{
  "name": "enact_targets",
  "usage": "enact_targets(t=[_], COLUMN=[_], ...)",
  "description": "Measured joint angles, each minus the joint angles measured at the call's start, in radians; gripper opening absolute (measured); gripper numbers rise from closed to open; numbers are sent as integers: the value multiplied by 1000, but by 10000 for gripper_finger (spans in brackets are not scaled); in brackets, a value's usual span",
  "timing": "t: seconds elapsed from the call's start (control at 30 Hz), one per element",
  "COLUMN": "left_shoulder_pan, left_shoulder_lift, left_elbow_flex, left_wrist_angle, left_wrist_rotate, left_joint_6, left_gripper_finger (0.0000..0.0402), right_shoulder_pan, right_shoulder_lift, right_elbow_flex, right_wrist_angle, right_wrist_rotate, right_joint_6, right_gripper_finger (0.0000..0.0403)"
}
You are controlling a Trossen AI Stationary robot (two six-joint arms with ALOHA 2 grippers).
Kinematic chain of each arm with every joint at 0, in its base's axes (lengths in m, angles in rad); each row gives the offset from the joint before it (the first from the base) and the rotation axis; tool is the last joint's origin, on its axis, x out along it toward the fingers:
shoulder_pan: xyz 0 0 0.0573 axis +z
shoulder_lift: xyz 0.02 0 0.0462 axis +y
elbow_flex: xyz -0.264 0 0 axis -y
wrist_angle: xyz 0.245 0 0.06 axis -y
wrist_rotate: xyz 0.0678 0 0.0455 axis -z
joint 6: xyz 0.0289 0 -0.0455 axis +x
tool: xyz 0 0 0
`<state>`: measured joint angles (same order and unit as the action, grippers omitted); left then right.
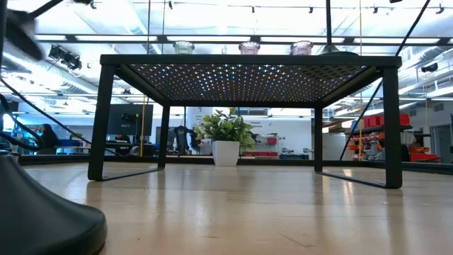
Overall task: Pick & Place candle stick holders
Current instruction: Put the left black candle holder on the shelf aligned with the other black candle holder
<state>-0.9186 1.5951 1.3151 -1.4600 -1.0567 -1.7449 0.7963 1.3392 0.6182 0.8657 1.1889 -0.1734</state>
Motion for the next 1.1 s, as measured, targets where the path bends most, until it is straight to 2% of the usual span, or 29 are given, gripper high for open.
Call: enact_targets(t=[0.2,0.4,0.67,1.1], left_shoulder_pan=[-44,-73,-42,28], left_shoulder_lift=[0,-1,-1,-2], left_elbow_flex=[0,0,0,0], left_wrist_angle=[3,3,-15,-58], left_wrist_rotate=[-239,-403,-468,-499], left_joint_6=[42,83,103,116], left_gripper_finger=[13,13,13,13], right_shoulder_pan=[0,0,-1,-1], right_shoulder_lift=[0,0,0,0], right_elbow_flex=[0,0,0,0], right_wrist_angle=[0,1,8,8], right_wrist_rotate=[0,0,0,9], right_joint_6=[0,3,8,0], right_gripper_finger=[272,272,272,272])
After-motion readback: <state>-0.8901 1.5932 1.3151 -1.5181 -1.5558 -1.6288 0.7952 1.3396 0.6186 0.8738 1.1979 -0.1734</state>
